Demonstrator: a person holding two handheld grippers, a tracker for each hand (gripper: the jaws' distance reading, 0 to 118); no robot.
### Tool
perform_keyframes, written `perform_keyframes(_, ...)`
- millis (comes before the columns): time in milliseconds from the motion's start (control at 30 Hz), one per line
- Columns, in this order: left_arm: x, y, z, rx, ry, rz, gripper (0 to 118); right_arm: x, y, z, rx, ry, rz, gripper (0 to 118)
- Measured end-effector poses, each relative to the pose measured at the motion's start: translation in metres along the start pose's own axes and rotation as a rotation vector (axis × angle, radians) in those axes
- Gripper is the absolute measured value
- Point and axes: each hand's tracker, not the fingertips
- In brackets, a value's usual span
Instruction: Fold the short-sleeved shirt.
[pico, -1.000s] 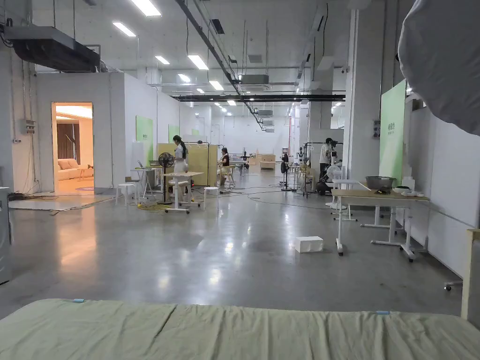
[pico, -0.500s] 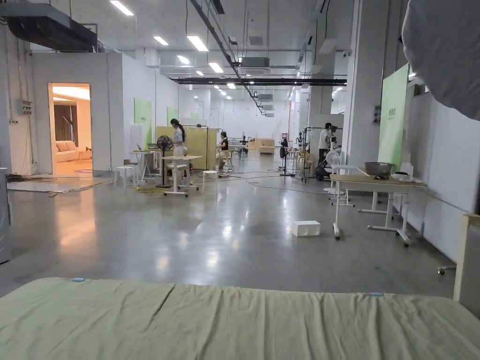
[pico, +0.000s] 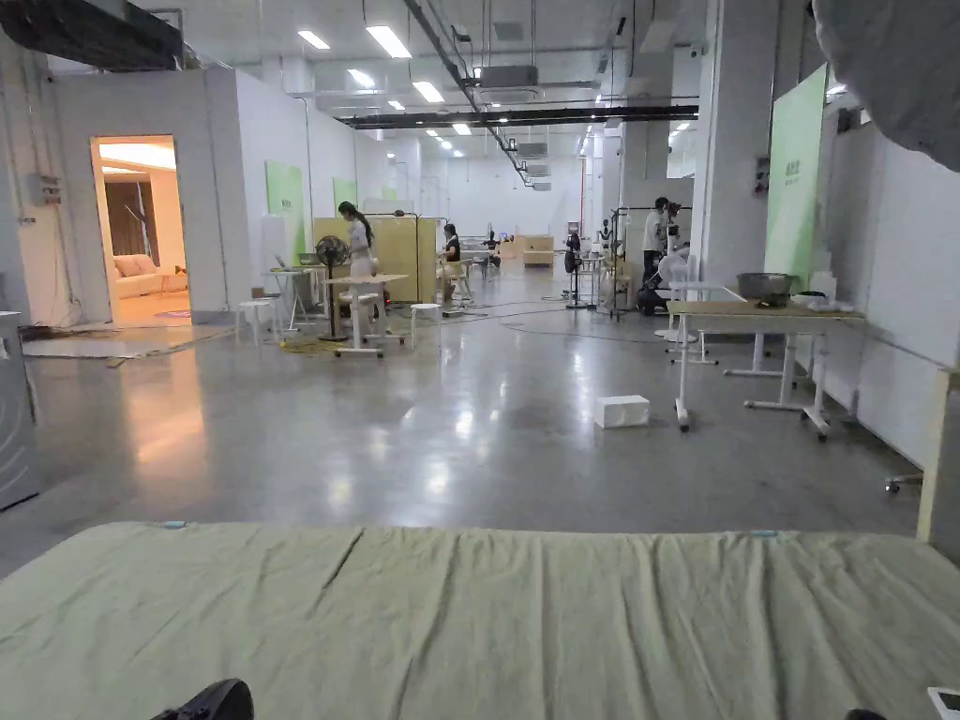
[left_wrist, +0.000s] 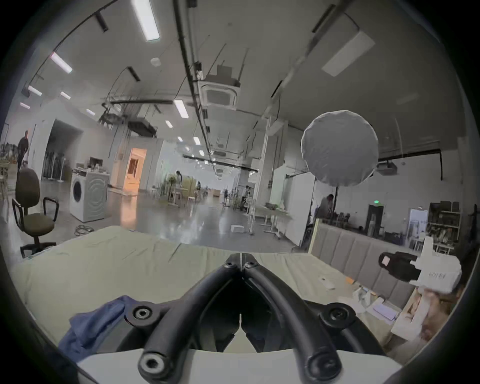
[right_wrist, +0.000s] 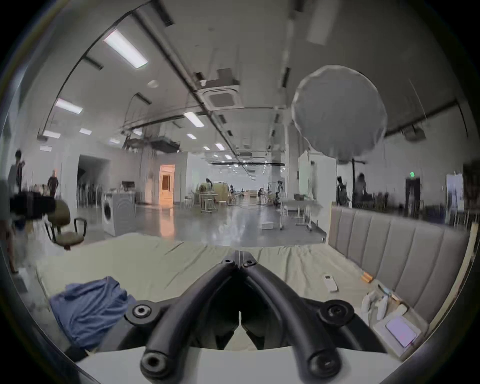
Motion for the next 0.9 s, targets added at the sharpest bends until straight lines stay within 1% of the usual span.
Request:
perform_keyframes(33, 0.009, -0.003, -0.001, -0.012, 0.015, -0.068, 0, 0.002, 0.000, 0.000, -0.022, -0.019, -0.016, 0)
perform_keyframes(67, 0.014, -0.005, 0.001, 0.008, 0.040, -0.154, 0, 0.002, 0.001, 0.002, 0.000, -0.023, 0.010, 0)
perform_keyframes(100, 0.018, -0.006, 0.001, 0.013, 0.050, -0.177, 0, -0.004, 0.006, 0.004, 0.006, -0.015, 0.014, 0)
perform_keyframes(200, 0.018, -0.008, -0.002, -0.013, 0.022, -0.129, 0, -0.009, 0.008, 0.007, 0.006, 0.005, 0.011, 0)
perform_keyframes(333, 0.018, -0.012, -0.005, -0.024, 0.026, -0.147, 0, -0.011, 0.004, 0.007, 0.007, 0.010, 0.035, 0)
perform_keyframes(500, 0.014, -0.013, -0.004, -0.028, 0.021, -0.146, 0, -0.008, -0.002, 0.005, -0.003, 0.012, 0.034, 0)
perform_keyframes(633, 0.006, -0.014, -0.007, -0.064, 0.072, -0.121, 0, -0.003, -0.007, 0.005, -0.013, 0.015, 0.009, 0)
perform_keyframes(800, -0.006, -0.017, -0.004, -0.095, 0.090, -0.117, 0, -0.002, -0.014, 0.004, -0.033, 0.019, -0.007, 0)
perform_keyframes(900, -0.012, -0.020, -0.002, -0.132, 0.116, -0.125, 0, -0.002, -0.024, 0.000, -0.072, 0.033, -0.052, 0)
